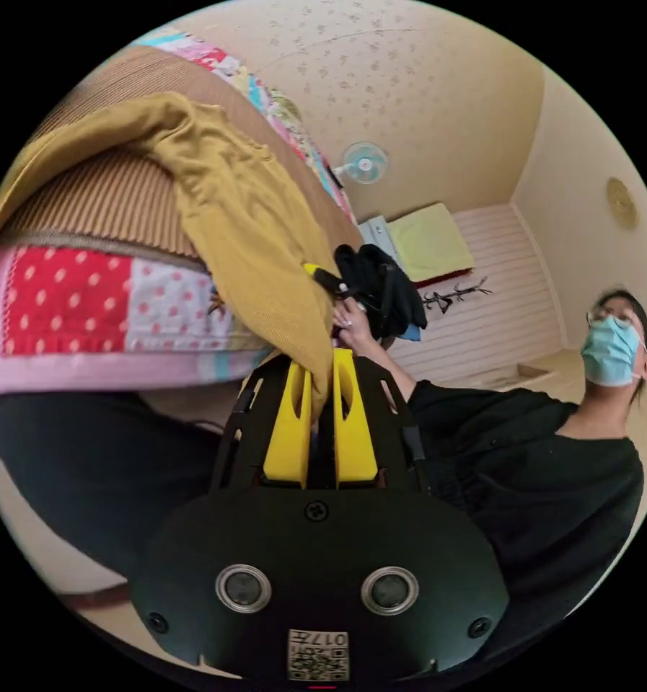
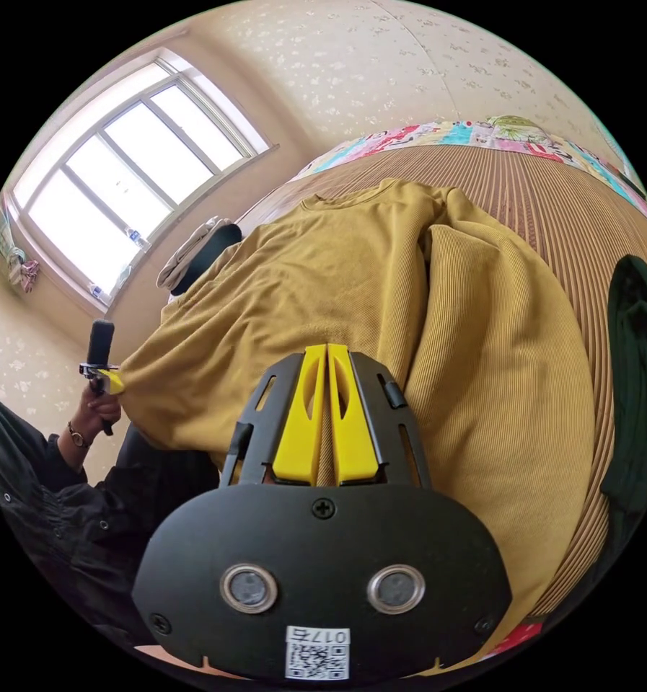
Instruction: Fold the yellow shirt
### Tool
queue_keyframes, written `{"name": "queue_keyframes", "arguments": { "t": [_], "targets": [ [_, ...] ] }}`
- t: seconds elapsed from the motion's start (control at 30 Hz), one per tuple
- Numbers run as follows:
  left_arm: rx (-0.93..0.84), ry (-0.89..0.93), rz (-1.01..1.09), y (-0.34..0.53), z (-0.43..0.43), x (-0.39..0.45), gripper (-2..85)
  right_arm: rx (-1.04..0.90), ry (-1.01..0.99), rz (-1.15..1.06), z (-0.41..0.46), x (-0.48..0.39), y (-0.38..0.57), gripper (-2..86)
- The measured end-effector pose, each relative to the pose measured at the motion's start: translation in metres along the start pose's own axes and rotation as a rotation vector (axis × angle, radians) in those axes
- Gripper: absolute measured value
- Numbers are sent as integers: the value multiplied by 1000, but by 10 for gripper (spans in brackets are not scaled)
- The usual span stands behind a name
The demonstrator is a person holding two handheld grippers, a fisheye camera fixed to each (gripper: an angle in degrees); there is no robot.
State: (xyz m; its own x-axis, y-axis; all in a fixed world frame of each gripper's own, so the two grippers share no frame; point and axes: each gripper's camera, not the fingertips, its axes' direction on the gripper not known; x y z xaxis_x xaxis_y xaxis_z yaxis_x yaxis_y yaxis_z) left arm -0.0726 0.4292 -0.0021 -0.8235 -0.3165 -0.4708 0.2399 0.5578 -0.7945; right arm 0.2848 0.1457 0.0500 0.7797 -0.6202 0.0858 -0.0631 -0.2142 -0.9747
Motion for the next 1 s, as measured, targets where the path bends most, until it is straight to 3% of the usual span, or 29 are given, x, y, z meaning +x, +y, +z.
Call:
{"name": "queue_keyframes", "arguments": {
  "t": [0.1, 0.27, 0.37, 0.63, 0.7, 0.83, 0.9, 1.0],
  "targets": [
    [24, -208, -136, 18, -24, -20, 54, 1, -13, 2, 1, 3, 1, 3],
    [307, -474, -164, 27, -114, -11, 68, 1, -21, 8, 3, 6, 2, 4],
    [119, -616, -118, -10, -124, -4, 88, 1, -28, 13, 4, 8, 2, 5],
    [-17, -813, 84, -98, -89, -1, 117, 5, -44, 24, 7, 13, 4, 6],
    [-115, -925, 15, -111, -70, -27, 105, 6, -47, 26, 8, 14, 4, 6],
    [-148, -985, -17, -116, -68, -42, 38, 8, -59, 27, 10, 16, 6, 4],
    [-142, -907, -53, -118, -84, -39, 9, 9, -67, 28, 10, 17, 7, 4],
    [-19, -653, 2, -120, -128, -8, -1, 10, -76, 32, 11, 20, 8, 3]
  ]
}}
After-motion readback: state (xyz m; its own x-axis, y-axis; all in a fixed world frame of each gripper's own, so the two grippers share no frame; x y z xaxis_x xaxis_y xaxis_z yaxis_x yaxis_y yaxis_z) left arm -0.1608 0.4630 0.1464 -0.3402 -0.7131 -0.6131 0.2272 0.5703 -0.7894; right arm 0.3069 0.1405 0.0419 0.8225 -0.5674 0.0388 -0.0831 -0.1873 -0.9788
